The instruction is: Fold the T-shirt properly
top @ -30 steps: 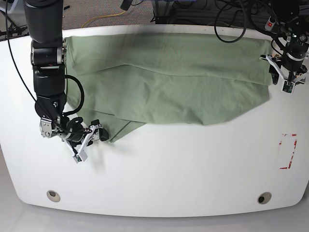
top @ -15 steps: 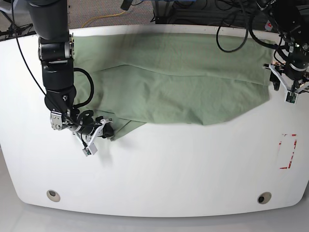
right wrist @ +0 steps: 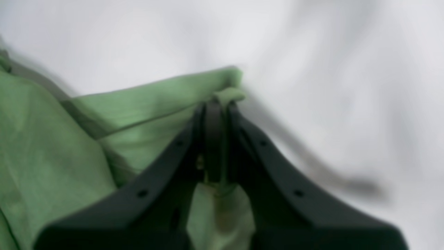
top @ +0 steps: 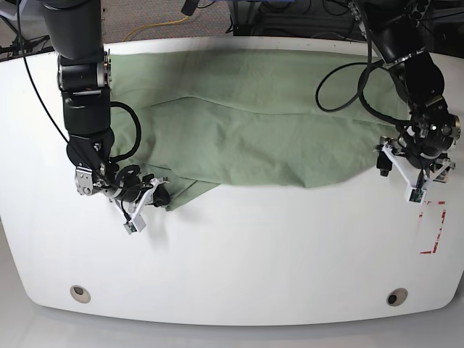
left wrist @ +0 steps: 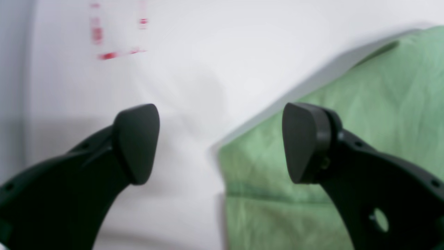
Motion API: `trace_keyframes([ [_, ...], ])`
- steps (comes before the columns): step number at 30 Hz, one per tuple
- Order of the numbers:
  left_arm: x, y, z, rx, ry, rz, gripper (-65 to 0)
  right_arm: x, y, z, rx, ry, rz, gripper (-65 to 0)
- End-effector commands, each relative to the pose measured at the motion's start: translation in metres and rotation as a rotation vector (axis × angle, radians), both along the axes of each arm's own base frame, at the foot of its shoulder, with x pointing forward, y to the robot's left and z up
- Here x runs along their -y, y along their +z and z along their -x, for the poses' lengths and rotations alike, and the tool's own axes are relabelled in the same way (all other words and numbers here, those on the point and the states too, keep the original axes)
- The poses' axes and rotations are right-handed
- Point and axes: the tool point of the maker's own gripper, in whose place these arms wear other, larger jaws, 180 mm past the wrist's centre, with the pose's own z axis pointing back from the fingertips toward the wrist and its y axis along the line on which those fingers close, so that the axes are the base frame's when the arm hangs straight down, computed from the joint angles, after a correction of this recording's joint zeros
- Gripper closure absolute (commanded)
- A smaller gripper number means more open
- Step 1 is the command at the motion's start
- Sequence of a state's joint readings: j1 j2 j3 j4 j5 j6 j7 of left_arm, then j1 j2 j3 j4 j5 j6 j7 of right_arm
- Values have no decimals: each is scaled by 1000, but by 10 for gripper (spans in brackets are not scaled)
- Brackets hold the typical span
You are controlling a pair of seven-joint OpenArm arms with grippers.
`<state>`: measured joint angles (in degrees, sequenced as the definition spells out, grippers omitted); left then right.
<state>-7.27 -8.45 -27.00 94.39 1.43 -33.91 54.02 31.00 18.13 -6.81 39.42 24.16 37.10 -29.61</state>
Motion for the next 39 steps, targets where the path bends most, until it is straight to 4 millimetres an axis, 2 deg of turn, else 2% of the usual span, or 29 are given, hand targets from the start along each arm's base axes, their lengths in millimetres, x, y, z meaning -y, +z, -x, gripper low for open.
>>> trace_keyframes([
  [1, 3, 1, -15, 17, -18, 24, -522, 5, 19, -15, 52, -7, -2, 0],
  [4, 18, -15, -21, -31, -62, 50, -522, 5, 19, -15, 53, -7, -4, 0],
  [8, 49, -31, -21, -93, -222, 40, -518, 4, 19, -14, 53, -4, -9, 0],
  [11, 56, -34, -21, -101, -248, 34, -518, 4, 19, -14, 53, -2, -10, 0],
  [15, 57, -36, -20, -108, -250, 34, -504, 5, 19, -14, 54, -5, -11, 0],
  [18, 56, -50, -14, -150, -245, 54, -404, 5, 19, -14, 54, -3, -11, 0],
  [20, 56, -70, -6, -207, -236, 84, -314, 5, 19, -14, 54, -3, -11, 0],
  [23, 55, -83, 0, -249, -231, 100, -233, 5, 19, -14, 54, -3, -11, 0],
  [27, 55, -82, -1, -245, -231, 97, -117, 5, 19, -14, 54, -3, -11, 0],
  [29, 53, -73, -4, -220, -234, 76, -64, 4, 19, -14, 54, -3, -12, 0],
  [30, 50, -62, -8, -190, -237, 54, -46, 4, 19, -14, 54, -3, -12, 0],
  [32, 51, -47, -12, -147, -243, 31, -36, 4, 19, -14, 54, -3, -12, 0],
  [39, 56, -12, 4, -47, -275, -65, -35, 3, 19, -14, 54, -3, -15, 0],
])
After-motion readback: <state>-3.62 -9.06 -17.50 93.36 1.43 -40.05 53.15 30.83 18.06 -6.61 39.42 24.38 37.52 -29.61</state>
